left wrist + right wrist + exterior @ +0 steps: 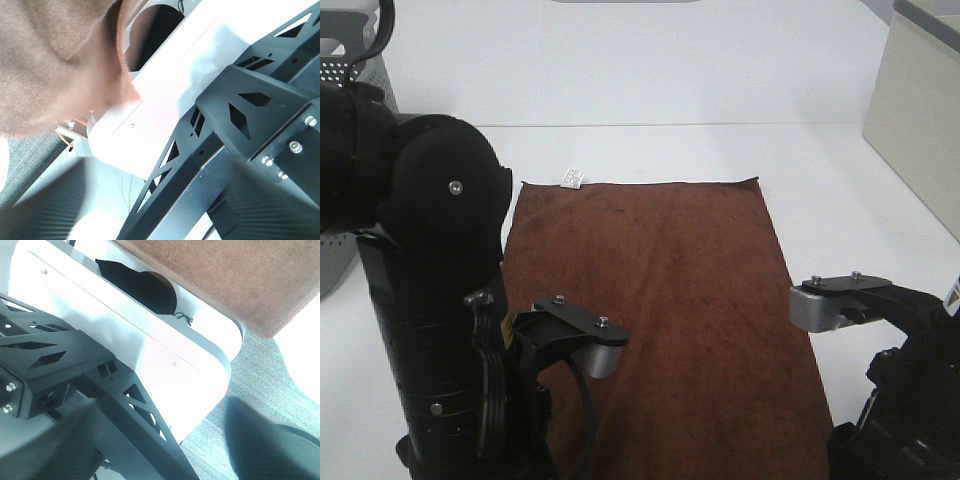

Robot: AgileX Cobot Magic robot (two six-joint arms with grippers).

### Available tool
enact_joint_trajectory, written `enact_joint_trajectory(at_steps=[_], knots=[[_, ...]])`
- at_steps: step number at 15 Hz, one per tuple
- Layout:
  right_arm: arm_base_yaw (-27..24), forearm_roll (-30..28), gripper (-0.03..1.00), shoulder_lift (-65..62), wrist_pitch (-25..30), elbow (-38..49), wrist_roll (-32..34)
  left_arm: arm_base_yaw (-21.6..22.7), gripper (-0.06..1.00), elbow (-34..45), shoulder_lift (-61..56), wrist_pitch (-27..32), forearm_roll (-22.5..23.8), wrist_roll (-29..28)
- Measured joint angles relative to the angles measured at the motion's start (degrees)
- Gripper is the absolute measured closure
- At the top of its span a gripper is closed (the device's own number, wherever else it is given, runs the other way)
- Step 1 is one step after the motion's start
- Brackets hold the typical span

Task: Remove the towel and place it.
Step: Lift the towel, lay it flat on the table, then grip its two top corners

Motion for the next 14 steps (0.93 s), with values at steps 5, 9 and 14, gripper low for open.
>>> enact_joint_trajectory(at_steps=[5, 9, 14], knots=[[0.00, -1.43, 0.19, 0.06, 0.40, -2.92, 0.17, 0.06, 0.03, -2.52, 0.06, 0.17, 2.29, -0.46], [-11.12, -4.07, 0.19, 0.34, 0.17, -11.34, -0.69, 10.94, 0.03, -10.20, 0.11, 0.46, 6.82, 1.15], [-25.50, -0.86, 0.08, 12.09, 0.34, -31.34, -3.95, 30.19, 0.03, -24.81, 6.07, -3.04, 6.93, 7.56]])
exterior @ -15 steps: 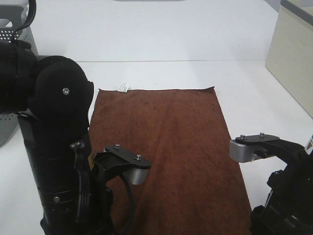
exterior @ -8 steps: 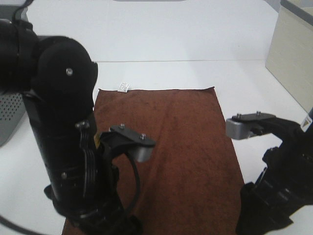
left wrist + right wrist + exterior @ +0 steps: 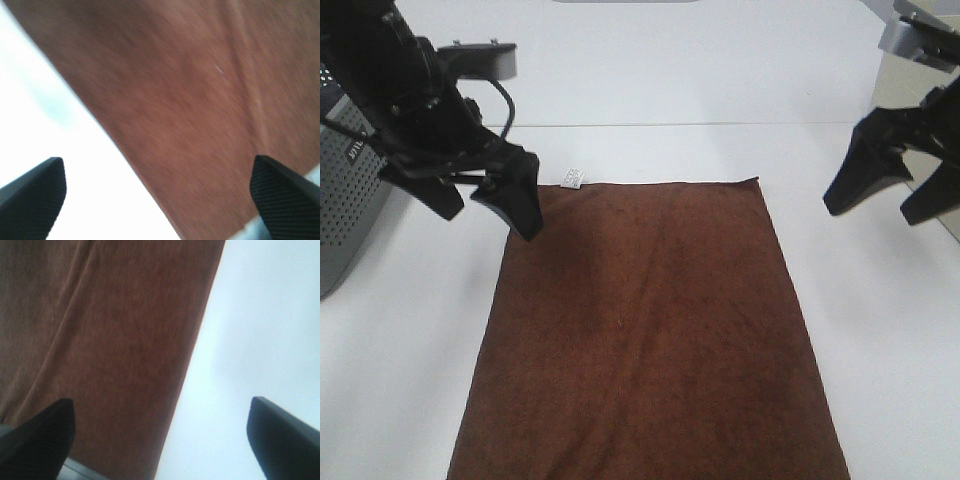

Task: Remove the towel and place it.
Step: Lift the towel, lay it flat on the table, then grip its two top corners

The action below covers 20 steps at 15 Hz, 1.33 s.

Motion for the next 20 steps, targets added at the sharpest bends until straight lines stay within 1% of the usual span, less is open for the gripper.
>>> enact_joint_trajectory(at_steps=[1, 3, 5, 8, 11, 12, 14, 17, 20], knots=[[-0.17, 0.06, 0.06, 4.18, 0.11, -5.67, 1.38, 2.81, 0.03, -3.21, 2.41, -0.80, 0.00, 0.00], [-0.17, 0.40, 0.06, 12.95, 0.23, -15.64, 2.69, 6.99, 0.03, -9.57, 7.96, -1.55, -0.17, 0.06], [-0.17, 0.40, 0.06, 22.00, 1.20, -26.07, 2.92, 9.57, 0.03, -15.36, 14.15, -1.55, -0.80, 0.63], [-0.17, 0.63, 0.06, 34.78, 4.58, -42.46, 2.98, 10.20, 0.03, -23.43, 23.49, -1.60, -2.01, 2.01], [-0.17, 0.63, 0.06, 45.89, 8.25, -55.52, 2.98, 10.20, 0.03, -31.68, 32.09, -1.60, -3.84, 2.18], [-0.17, 0.74, 0.06, 48.30, 8.94, -58.04, 2.98, 10.20, 0.03, -34.15, 34.15, -1.60, -4.64, 2.18], [-0.17, 2.18, 0.06, 52.20, 9.51, -59.36, 2.06, 10.26, 0.03, -38.10, 37.87, -1.43, -6.30, 2.23], [-0.17, 3.50, 0.06, 54.60, 9.68, -59.53, 0.00, 10.37, 0.03, -39.42, 38.96, -1.60, -8.19, 2.41], [-0.17, 4.76, 0.06, 55.58, 11.00, -60.33, -0.57, 10.49, 0.03, -39.76, 39.36, -1.38, -9.22, 2.41]])
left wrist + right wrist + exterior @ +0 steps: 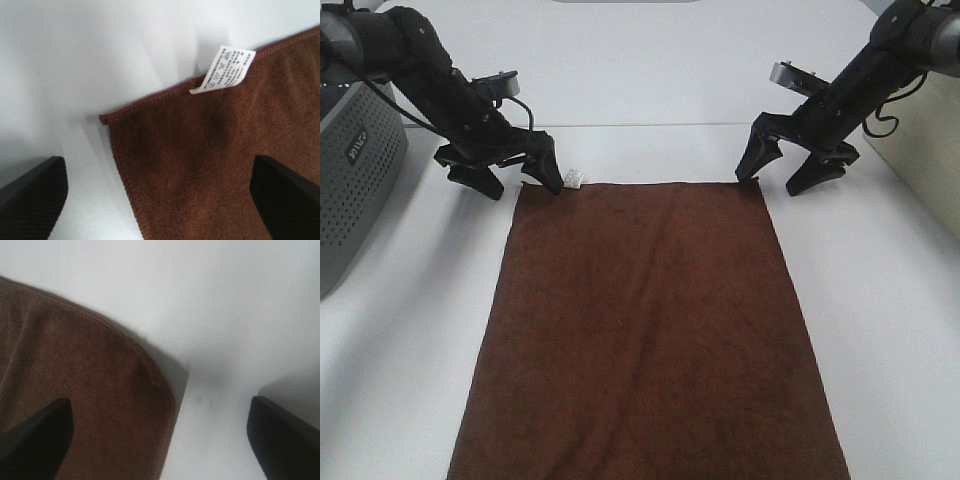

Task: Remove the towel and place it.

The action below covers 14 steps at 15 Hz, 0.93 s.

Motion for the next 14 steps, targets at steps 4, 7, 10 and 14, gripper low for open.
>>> enact_joint_trajectory(at_steps=[4, 7, 10, 14], knots=[[0.00, 0.40, 0.06, 0.06, 1.09, -0.06, 0.00, 0.00, 0.03, -0.29, 0.11, 0.57, -0.34, 0.06], [1.03, 0.11, 0.06, 0.06, 1.78, -0.11, 0.40, 0.00, 0.03, -0.29, 0.11, 2.98, -0.46, 0.06], [3.72, -1.55, 0.07, 0.06, 1.20, -0.11, 1.60, -0.06, 0.03, -0.29, 0.11, 3.50, -0.63, -0.06], [8.31, -2.92, 0.09, 0.06, -3.44, -0.11, 2.01, -3.21, 0.08, -0.34, 0.69, 2.23, -3.15, -0.92]])
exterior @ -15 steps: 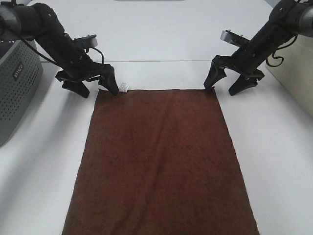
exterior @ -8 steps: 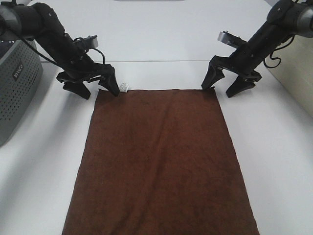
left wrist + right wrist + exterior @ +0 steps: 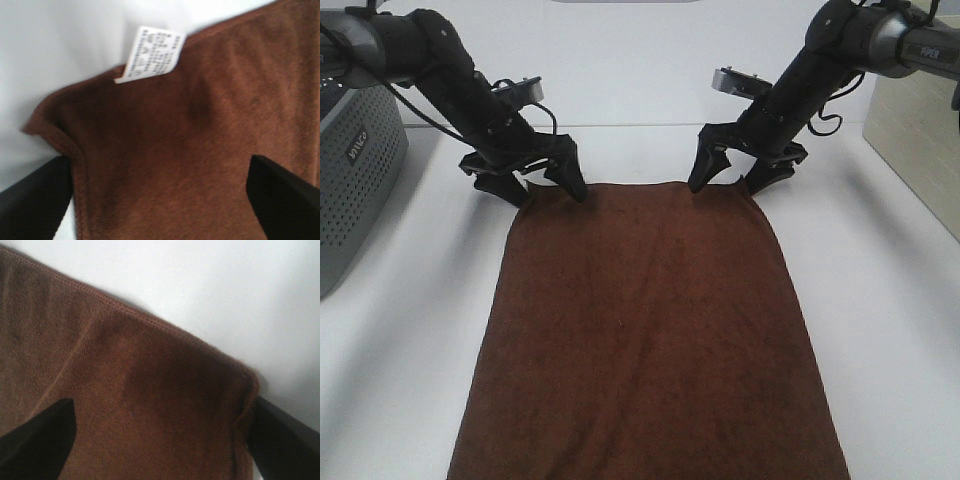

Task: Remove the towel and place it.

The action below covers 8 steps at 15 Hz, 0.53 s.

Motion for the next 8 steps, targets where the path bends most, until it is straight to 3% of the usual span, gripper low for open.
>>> enact_joint_trajectory(at_steps=[2, 4, 8], knots=[[0.69, -1.78, 0.15, 0.00, -0.80, 0.00, 0.06, -0.86, 0.15, 0.00, 0.11, -0.92, 0.06, -1.66], [0.80, -4.13, 0.29, 0.00, -1.38, 0.00, 1.03, -0.97, 0.29, 0.00, 0.23, -1.66, 2.12, -3.27], [0.69, -6.47, 0.72, 0.57, -2.81, 0.00, 1.15, -0.97, 0.80, 0.00, 0.80, -3.09, 5.27, -3.67]])
